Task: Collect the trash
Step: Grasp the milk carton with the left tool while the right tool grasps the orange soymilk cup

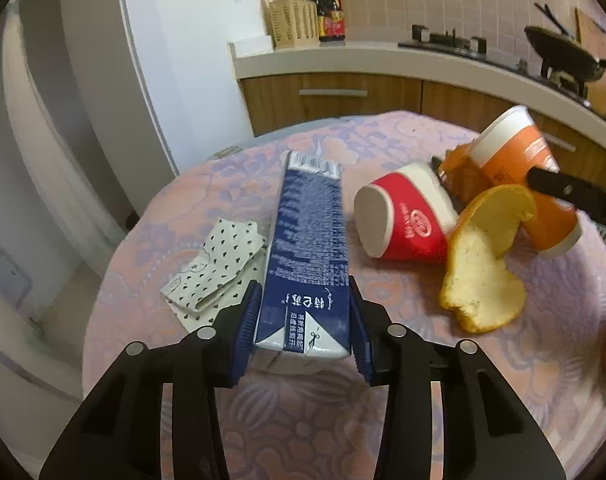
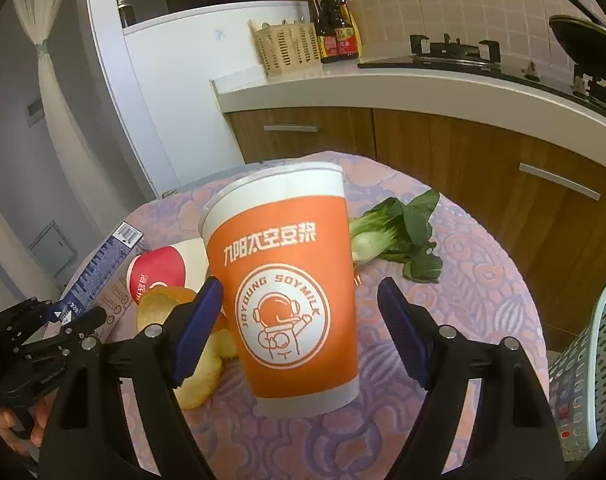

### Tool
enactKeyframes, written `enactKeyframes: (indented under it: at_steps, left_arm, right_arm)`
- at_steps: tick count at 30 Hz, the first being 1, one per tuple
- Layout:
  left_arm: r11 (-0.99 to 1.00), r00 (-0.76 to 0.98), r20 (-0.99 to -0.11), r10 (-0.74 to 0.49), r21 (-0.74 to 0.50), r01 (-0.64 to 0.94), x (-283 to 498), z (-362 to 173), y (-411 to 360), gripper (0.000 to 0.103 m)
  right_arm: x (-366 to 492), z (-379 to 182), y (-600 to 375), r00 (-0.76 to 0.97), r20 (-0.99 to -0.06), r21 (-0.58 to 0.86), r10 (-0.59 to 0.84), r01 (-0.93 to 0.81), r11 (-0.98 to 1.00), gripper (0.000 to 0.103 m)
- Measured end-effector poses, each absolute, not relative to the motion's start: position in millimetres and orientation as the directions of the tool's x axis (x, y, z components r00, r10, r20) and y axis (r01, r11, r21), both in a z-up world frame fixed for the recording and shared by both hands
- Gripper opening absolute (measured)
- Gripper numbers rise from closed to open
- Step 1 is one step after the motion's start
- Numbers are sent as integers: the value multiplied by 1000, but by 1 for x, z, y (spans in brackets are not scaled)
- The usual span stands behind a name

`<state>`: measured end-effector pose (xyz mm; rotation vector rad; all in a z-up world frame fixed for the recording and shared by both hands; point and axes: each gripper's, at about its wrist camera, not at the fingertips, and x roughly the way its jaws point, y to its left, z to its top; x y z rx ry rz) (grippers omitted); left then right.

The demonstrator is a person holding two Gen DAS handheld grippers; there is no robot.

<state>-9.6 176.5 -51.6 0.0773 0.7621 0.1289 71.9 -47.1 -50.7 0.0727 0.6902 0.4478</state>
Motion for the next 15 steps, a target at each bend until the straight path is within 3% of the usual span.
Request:
enactKeyframes:
  at_steps: [7,10,15]
  left_arm:
    - [996,777,-623,89,59,-67,-27,-26,173,36]
    - [998,788,-612,67,42,-53,-30,-21,169,36]
    - [999,807,-589,42,13,-43,-36,-9,163,35]
  right_arm:
    - [77,-57,-43,639,-639,215,428,-387,897,75]
    - [75,-58,-43,621,-644,228,446,-401,887,63]
    - [56,-48,-53,667,-581,234,466,-412,881,61]
